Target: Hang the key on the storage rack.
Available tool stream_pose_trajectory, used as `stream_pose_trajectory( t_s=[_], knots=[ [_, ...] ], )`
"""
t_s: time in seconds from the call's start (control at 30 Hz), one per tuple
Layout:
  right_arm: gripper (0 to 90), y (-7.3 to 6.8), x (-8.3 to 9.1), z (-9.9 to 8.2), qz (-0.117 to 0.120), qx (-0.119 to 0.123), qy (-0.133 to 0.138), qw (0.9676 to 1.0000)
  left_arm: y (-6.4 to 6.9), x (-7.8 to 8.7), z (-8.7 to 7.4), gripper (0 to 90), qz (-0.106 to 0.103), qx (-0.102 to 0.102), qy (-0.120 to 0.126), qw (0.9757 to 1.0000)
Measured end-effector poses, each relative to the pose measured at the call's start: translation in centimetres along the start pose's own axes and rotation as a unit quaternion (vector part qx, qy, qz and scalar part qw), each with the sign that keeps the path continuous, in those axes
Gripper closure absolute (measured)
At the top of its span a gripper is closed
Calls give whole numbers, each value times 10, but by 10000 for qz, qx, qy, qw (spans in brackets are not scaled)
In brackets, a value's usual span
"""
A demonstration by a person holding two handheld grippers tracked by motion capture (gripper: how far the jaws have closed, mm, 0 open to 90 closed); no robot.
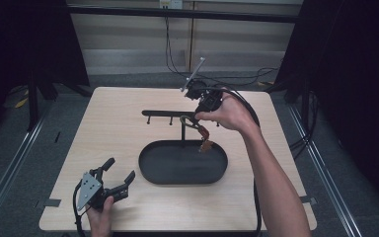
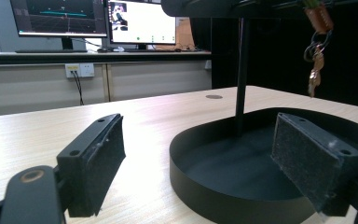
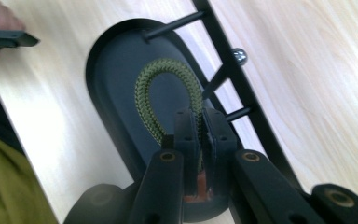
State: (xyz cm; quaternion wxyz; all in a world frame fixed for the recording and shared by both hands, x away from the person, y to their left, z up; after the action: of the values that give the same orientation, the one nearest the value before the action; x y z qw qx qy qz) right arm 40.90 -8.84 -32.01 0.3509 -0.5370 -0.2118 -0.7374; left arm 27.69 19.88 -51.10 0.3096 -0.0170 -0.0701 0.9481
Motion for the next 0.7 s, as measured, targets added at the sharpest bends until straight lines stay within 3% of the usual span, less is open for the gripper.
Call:
stream_pose_trajectory(
  t_s=[0.1,0.7],
  knots=[
    [853,2,-3,1,-85,-27,35,10000,0,0,0,168,-1,8,10,10000],
    [803,4,-2,0,-90,-235,114,9996,0,0,0,168,12,9,9,10000]
  ],
)
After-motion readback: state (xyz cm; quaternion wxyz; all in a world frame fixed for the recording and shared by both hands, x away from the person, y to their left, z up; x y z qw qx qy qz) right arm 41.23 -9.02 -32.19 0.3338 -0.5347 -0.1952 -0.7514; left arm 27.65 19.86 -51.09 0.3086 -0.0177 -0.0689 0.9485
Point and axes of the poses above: each handheld gripper's, and its own axes: x roughly backward along the jaws, z roughly out of its top, y roughly to its right, the point moved 4 cm from there along -x, roughly forward along the jaws, and after that the axes turned 9 degrees about -x, right-handed, at the moved point
